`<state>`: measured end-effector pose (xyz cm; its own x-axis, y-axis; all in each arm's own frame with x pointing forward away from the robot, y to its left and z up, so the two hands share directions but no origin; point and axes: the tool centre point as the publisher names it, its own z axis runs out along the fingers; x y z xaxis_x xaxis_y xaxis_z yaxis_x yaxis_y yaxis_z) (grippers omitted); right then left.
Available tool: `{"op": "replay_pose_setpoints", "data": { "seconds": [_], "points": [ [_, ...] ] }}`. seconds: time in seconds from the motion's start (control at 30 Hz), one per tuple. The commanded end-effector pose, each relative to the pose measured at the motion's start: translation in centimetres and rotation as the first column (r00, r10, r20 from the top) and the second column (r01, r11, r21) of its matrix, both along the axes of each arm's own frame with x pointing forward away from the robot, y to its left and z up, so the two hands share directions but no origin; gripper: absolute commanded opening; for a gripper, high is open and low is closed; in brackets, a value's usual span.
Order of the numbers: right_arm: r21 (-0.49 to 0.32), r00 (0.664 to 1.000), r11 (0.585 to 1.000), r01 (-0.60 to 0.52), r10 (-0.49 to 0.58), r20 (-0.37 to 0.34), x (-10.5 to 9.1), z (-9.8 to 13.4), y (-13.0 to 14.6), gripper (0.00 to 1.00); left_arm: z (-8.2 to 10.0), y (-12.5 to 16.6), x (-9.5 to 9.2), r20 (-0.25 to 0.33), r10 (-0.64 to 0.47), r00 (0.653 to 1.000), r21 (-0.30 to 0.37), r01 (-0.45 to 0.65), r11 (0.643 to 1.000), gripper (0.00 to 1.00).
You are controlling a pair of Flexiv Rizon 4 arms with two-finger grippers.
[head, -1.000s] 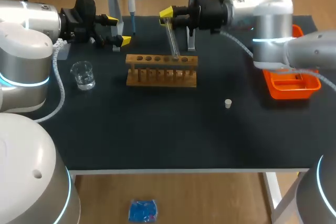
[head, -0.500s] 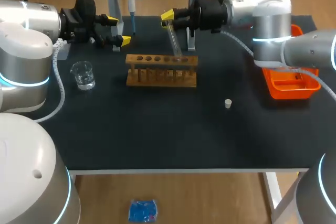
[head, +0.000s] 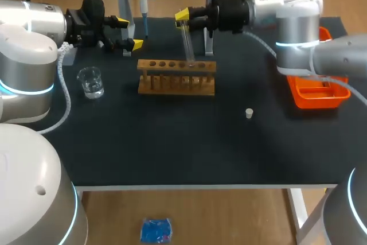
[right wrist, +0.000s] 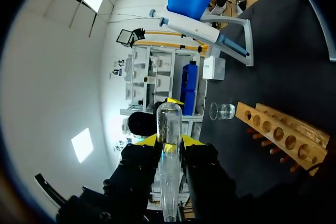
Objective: Invert the test tube, pick up the pipette, mount the tip to pipette, aspirate from beaker and dispense into the tube, eject the tip, return the pipette, and cap with the stopper.
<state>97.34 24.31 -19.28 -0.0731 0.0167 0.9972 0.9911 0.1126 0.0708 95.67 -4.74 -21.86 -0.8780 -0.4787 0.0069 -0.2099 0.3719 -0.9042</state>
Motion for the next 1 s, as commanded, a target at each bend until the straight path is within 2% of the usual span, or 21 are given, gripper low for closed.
{"op": "replay_pose_setpoints", "data": {
  "seconds": [0.03, 0.63, 0.67, 0.7, 0.77, 0.8, 0.9, 1.0],
  "points": [
    [0.002, 1.0, 1.0, 0.012, -0.012, -0.005, -0.4, 0.1, -0.1, 0.0, 0.1, 0.0, 0.0, -0.001, -0.001, 1.0, 0.0, 0.001, 1.0, 1.0],
    [0.002, 0.999, 1.0, 0.026, -0.026, -0.019, -0.3, 0.0, -0.1, 0.0, 0.1, 0.0, 0.0, -0.001, -0.001, 1.0, 0.0, 0.001, 1.0, 1.0],
    [0.002, 0.999, 1.0, 0.026, -0.026, -0.019, -0.3, 0.0, -0.1, 0.0, 0.8, -0.5, -0.4, 0.139, -0.04, 0.99, 0.007, 0.04, 0.999, 1.0],
    [0.002, 0.999, 1.0, 0.026, -0.026, -0.019, -0.3, 0.0, -0.1, 0.0, 1.1, -0.8, -0.7, 0.264, -0.041, 0.964, 0.005, 0.041, 0.999, 1.0],
    [0.002, 0.999, 1.0, 0.026, -0.026, -0.019, -0.3, 0.0, -0.1, 0.0, 1.5, -1.2, -1.5, 0.463, -0.089, 0.882, -0.027, 0.114, 0.993, 1.0],
    [0.002, 0.999, 1.0, 0.026, -0.026, -0.019, -0.3, 0.0, -0.1, 0.0, 1.5, -1.2, -1.9, 0.544, -0.103, 0.833, -0.016, 0.134, 0.991, 1.0],
    [0.002, 0.999, 1.0, 0.026, -0.026, -0.019, -0.3, 0.0, -0.1, 0.0, 1.3, -1.3, -2.8, 0.66, -0.157, 0.735, 0.013, 0.198, 0.98, 1.0],
    [0.002, 0.999, 1.0, 0.026, -0.026, -0.019, -0.3, 0.0, -0.1, 0.0, 1.5, -1.6, -3.5, 0.733, -0.217, 0.645, 0.05, 0.267, 0.962, 1.0]
  ]
}}
